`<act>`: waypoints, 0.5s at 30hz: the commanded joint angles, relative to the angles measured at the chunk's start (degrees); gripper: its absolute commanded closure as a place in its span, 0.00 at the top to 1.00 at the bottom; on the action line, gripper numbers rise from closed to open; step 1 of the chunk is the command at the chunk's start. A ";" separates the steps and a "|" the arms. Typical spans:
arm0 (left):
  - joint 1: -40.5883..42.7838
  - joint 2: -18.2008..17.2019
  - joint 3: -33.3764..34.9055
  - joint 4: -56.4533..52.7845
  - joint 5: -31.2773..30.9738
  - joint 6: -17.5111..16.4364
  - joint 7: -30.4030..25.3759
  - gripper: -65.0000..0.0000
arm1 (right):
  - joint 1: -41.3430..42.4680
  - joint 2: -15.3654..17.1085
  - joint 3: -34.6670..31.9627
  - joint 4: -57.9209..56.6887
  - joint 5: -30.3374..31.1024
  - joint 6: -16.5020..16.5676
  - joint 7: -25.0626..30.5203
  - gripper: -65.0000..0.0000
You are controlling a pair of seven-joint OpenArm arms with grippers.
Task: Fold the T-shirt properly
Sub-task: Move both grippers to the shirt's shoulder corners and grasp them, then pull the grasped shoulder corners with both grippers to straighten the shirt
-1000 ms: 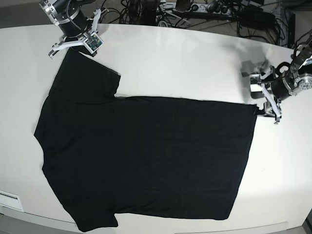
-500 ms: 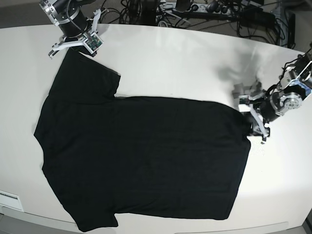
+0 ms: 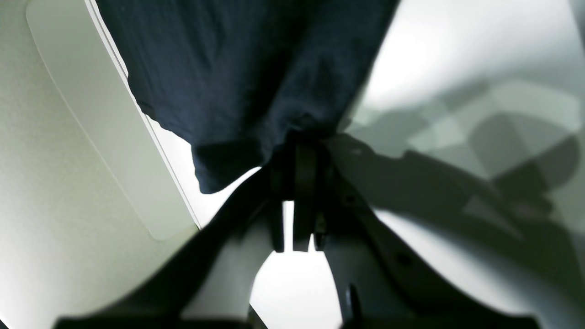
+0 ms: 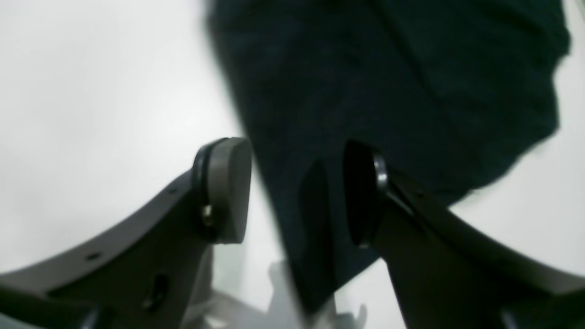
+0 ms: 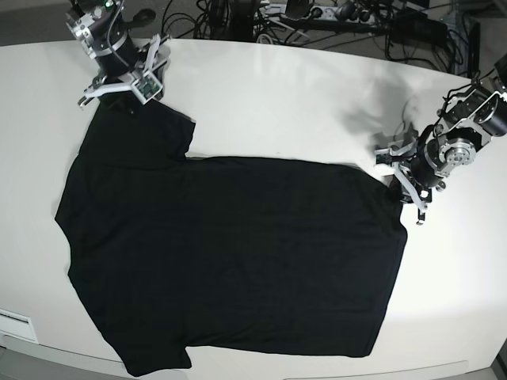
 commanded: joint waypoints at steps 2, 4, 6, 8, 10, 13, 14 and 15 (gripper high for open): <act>0.28 -0.63 0.63 0.28 -1.22 -2.91 -1.27 0.00 | 1.46 0.55 0.20 -1.95 -0.46 0.94 -2.34 0.53; 0.28 -0.63 0.63 0.28 -1.22 -2.93 -1.03 0.00 | 2.80 0.52 0.20 -3.43 -0.35 1.38 -2.78 0.46; 0.26 -0.63 0.63 0.31 -2.12 -2.89 0.02 0.00 | 3.58 0.55 0.20 -3.54 -0.28 1.14 -4.31 0.14; 0.28 -0.76 0.63 0.63 -3.65 -1.44 1.03 0.00 | 4.07 0.55 0.22 -2.97 -0.57 -1.57 -5.73 0.00; 0.48 -1.31 0.63 1.95 -4.94 1.55 2.34 0.00 | 4.04 0.61 0.26 -1.62 -2.01 -4.22 -5.75 0.00; 1.27 -3.56 0.63 6.25 -5.03 4.87 4.81 0.00 | 2.93 0.66 0.26 1.84 -4.24 -4.42 -7.78 0.00; 1.77 -4.68 0.63 8.41 -5.03 5.27 5.75 0.00 | 2.14 0.94 0.26 3.23 -4.72 -4.59 -8.44 0.00; 2.38 -5.95 0.63 10.93 -5.03 5.51 6.64 0.00 | 1.11 1.42 0.26 4.68 -5.11 -4.66 -8.85 0.00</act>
